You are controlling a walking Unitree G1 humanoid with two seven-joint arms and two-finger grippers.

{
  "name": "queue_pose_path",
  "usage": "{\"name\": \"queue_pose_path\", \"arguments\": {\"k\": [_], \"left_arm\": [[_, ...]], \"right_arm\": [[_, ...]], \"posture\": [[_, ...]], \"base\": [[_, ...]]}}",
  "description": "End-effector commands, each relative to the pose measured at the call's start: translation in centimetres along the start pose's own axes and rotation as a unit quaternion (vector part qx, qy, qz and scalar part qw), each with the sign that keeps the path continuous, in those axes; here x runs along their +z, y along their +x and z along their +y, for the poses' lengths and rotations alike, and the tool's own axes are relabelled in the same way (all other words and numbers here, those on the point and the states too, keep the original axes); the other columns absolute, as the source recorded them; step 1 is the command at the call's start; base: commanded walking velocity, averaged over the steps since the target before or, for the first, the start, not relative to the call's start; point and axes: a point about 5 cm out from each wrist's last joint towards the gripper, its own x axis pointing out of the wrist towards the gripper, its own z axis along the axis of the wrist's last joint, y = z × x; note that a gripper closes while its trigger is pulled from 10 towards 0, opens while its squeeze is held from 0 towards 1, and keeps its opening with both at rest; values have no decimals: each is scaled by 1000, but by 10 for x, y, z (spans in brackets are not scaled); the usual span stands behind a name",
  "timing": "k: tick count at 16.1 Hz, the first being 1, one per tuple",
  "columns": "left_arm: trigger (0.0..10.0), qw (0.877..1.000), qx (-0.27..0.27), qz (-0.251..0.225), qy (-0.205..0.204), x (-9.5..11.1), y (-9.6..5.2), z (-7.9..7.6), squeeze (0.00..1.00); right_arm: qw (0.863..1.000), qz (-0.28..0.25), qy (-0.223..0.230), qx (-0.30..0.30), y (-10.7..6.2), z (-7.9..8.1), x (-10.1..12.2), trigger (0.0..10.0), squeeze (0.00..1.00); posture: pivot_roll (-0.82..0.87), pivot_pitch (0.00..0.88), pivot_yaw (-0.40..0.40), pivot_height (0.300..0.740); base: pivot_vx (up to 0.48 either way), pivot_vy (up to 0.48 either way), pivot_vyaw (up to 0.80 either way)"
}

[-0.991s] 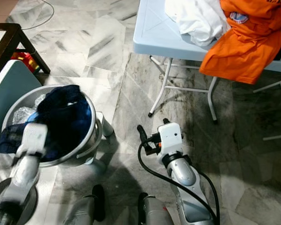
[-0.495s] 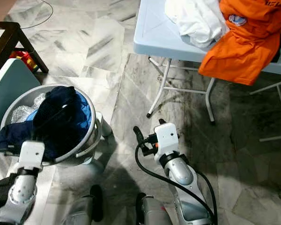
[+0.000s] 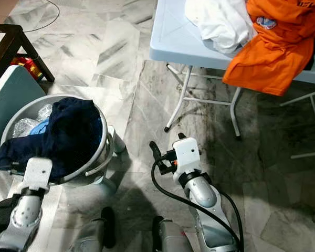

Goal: Hang hanger

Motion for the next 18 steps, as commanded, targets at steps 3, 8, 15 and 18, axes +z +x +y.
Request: {"name": "queue_pose_path", "arguments": {"k": [3, 8, 15, 18], "left_arm": [[10000, 1000, -18, 3, -3, -2, -10, -8, 1000], [10000, 992, -106, -75, 13, 20, -14, -32, 1000], [10000, 987, -147, -49, 34, 11, -12, -41, 1000], [10000, 988, -143, -47, 41, 13, -5, -43, 1000]], "right_arm": [[1000, 11, 1, -2, -2, 1, -7, 10000, 0], [1000, 9, 1, -3, -1, 1, -6, 10000, 0], [1000, 8, 2, -9, -2, 1, -6, 10000, 0], [1000, 8, 1, -10, -2, 0, -6, 10000, 0]], "posture": [[-59, 313, -63, 740], [-62, 311, -56, 740], [-73, 306, -49, 740], [-75, 307, -50, 740]], "base": [[0, 0, 0], [0, 0, 0], [0, 0, 0], [0, 0, 0]]}}
